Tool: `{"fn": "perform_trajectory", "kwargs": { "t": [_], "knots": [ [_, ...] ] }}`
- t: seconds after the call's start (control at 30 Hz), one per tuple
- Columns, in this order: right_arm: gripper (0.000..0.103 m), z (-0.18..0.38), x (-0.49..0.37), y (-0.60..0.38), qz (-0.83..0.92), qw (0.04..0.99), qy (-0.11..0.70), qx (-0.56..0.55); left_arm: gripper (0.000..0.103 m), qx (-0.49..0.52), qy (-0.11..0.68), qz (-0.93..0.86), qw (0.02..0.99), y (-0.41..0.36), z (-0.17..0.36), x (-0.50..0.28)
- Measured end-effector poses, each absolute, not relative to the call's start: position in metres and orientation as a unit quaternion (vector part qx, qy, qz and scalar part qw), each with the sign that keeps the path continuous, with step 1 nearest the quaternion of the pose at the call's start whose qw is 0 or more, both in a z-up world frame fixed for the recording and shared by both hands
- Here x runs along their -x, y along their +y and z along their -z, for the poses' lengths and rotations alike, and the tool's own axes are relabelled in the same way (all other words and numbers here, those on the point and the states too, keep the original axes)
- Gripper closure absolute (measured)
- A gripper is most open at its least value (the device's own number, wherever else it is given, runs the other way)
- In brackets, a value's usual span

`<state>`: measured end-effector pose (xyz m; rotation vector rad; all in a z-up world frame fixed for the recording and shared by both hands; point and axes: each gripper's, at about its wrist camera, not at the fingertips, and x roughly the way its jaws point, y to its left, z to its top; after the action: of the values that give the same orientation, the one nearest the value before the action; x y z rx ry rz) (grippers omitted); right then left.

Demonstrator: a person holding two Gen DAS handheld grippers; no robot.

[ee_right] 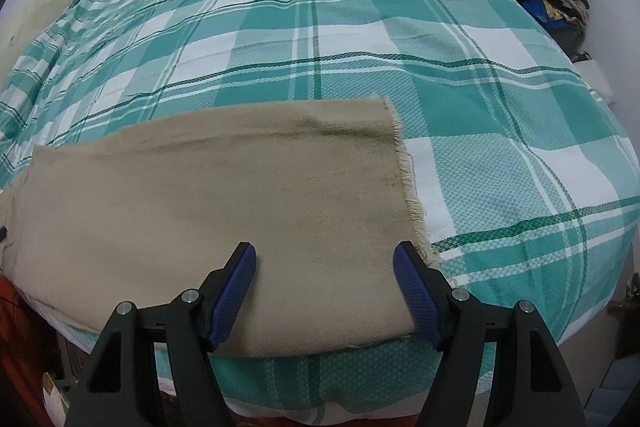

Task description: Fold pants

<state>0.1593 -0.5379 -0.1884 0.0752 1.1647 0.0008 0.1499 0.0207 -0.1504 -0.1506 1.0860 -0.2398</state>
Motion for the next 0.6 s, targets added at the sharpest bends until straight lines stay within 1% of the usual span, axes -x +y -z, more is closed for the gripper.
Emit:
{"fn": "perform_trajectory", "kwargs": {
  "t": [0.1,0.2,0.27,0.37,0.43,0.53,0.6],
  "knots": [
    [0.032,0.187,-0.158,-0.537,-0.002,0.836,0.547,-0.033,0.013,0.048,0.519,0.168,0.837,-0.031,0.138,-0.176],
    [0.032,0.186,-0.157,-0.539,-0.003,0.839,0.543,-0.038,0.013,0.019,0.517,0.202,0.832,-0.085,0.137,-0.201],
    [0.032,0.185,-0.155,-0.542,-0.003,0.84,0.54,-0.044,0.013,-0.012,0.514,0.207,0.832,-0.121,0.143,-0.215],
    [0.032,0.182,-0.152,-0.546,-0.001,0.844,0.533,-0.057,0.014,-0.042,0.533,0.211,0.818,-0.153,0.16,-0.225],
    [0.032,0.18,-0.149,-0.549,0.002,0.847,0.528,-0.064,0.014,-0.066,0.546,0.224,0.804,-0.17,0.172,-0.21],
    [0.032,0.176,-0.144,-0.553,0.006,0.853,0.517,-0.073,0.014,-0.104,0.556,0.255,0.784,-0.183,0.186,-0.166],
    [0.032,0.175,-0.14,-0.557,0.004,0.856,0.51,-0.085,0.01,-0.116,0.547,0.257,0.789,-0.181,0.19,-0.136]
  ]
}}
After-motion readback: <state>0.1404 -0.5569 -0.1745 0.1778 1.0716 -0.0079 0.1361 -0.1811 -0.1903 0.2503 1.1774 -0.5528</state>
